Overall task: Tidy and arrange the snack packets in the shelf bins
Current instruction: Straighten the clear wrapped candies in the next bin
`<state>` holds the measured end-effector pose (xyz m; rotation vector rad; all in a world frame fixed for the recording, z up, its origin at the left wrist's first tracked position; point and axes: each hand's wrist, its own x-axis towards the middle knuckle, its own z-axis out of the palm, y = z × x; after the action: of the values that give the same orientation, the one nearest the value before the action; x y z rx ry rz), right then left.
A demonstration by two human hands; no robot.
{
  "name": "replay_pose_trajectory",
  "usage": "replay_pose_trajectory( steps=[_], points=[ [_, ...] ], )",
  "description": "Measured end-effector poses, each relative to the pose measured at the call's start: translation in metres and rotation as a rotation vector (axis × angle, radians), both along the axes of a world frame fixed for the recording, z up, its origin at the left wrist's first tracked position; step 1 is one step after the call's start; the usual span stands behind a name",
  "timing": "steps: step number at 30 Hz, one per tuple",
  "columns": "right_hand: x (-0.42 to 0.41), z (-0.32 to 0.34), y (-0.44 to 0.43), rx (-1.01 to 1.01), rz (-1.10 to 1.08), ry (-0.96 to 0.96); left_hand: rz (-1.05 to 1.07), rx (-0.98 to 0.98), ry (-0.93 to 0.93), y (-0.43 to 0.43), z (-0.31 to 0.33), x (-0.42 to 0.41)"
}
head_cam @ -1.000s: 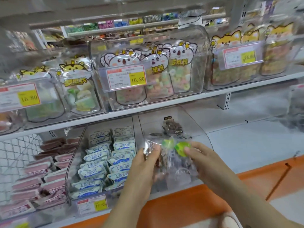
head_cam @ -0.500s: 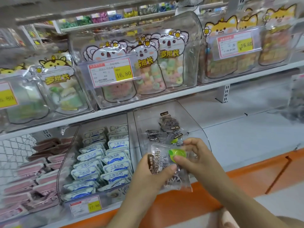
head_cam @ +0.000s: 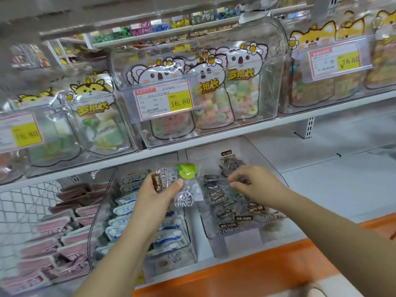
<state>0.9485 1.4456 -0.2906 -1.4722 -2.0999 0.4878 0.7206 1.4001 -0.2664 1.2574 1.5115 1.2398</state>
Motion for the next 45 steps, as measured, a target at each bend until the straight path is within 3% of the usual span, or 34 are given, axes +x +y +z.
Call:
replay_pose_trajectory(
  steps=[7,13,15,19,21,25,27,29,32,36,41,45],
  points=[
    [-0.027,-0.020,0.083,0.134,0.078,-0.572,0.145,-0.073,-0.358,0.022,-0.020,0.005],
    [-0.039,-0.028,0.104,0.219,0.080,-1.032,0.128,-0.056,-0.400,0.027,-0.027,0.003],
    [-0.037,-0.027,0.106,0.225,0.057,-0.979,0.113,-0.032,-0.361,0.028,-0.025,0.004],
    [-0.014,-0.009,0.103,0.131,-0.151,-0.567,0.080,0.091,-0.046,0.031,-0.019,0.009],
    [0.000,-0.003,0.096,0.083,-0.252,-0.426,0.004,0.186,0.208,0.036,-0.014,0.017],
    [0.011,-0.003,0.068,0.123,-0.282,-0.334,-0.109,0.289,0.840,0.058,-0.011,0.042],
    [0.016,-0.006,0.055,0.191,-0.304,-0.353,-0.116,0.355,1.122,0.075,-0.013,0.049],
    [0.020,-0.009,0.047,0.307,-0.354,-0.382,-0.170,0.337,1.290,0.094,-0.015,0.052],
    [0.024,-0.012,0.046,0.299,-0.426,-0.239,-0.323,0.182,1.383,0.120,-0.016,0.054],
    [0.029,-0.013,0.054,0.223,-0.453,-0.067,-0.443,0.161,1.406,0.143,-0.023,0.061],
    [0.032,-0.017,0.059,0.202,-0.445,-0.060,-0.523,-0.023,1.710,0.170,-0.033,0.063],
    [0.033,-0.014,0.059,0.168,-0.413,-0.058,-0.569,0.008,1.629,0.174,-0.032,0.062]
  ],
)
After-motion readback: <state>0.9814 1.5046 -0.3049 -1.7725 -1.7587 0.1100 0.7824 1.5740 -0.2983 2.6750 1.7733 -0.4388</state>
